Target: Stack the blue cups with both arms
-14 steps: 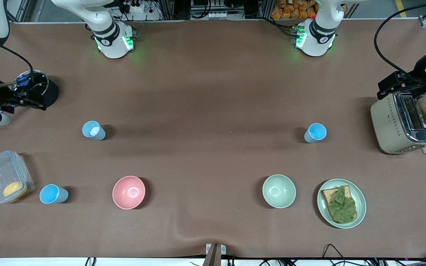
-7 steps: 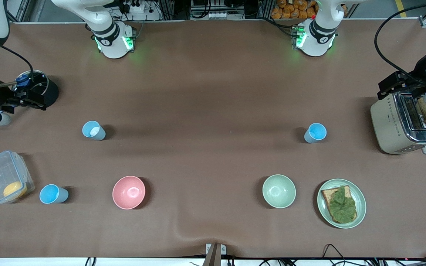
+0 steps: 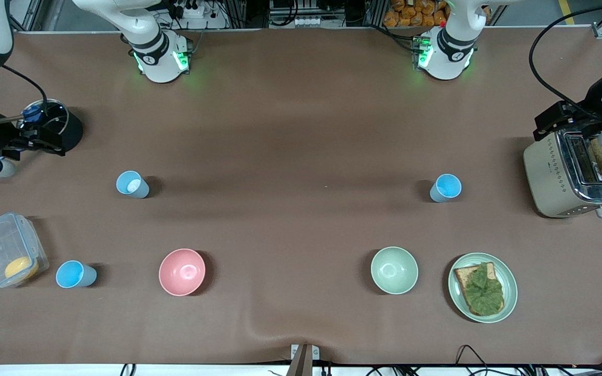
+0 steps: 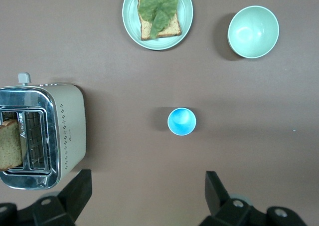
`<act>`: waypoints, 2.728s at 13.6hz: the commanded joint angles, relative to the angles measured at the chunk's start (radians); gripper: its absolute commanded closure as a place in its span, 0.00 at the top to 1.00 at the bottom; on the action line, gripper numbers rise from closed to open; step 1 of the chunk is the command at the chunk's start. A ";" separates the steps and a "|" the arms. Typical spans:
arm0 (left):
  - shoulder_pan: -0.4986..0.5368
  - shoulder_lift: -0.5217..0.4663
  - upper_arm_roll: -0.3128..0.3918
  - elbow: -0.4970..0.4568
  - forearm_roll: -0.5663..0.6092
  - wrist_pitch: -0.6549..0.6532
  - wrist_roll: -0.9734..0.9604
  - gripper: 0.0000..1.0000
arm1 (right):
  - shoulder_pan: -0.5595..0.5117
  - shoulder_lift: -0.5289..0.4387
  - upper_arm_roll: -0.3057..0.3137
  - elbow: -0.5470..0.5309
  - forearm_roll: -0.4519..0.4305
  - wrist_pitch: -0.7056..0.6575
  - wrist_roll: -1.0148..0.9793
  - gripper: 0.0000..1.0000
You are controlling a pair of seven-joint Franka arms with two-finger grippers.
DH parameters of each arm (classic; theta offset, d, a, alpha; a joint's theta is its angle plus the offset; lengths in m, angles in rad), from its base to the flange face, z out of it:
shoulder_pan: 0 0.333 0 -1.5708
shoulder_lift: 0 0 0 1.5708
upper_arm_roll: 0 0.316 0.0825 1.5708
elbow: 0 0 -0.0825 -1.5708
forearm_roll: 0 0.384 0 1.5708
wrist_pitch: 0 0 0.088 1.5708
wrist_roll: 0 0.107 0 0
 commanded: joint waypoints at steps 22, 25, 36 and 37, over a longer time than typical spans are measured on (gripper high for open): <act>0.007 0.000 -0.004 0.009 0.007 -0.018 -0.013 1.00 | -0.013 0.003 0.017 0.017 -0.021 -0.016 0.017 1.00; 0.004 0.000 -0.004 0.010 0.009 -0.018 -0.008 1.00 | -0.013 0.003 0.017 0.017 -0.021 -0.016 0.017 1.00; 0.005 0.000 -0.007 0.009 0.009 -0.018 -0.005 1.00 | 0.084 0.144 0.018 -0.029 0.014 0.089 0.014 1.00; 0.007 0.000 -0.004 0.009 0.009 -0.018 -0.005 1.00 | 0.079 0.146 0.018 -0.090 0.018 0.156 0.014 1.00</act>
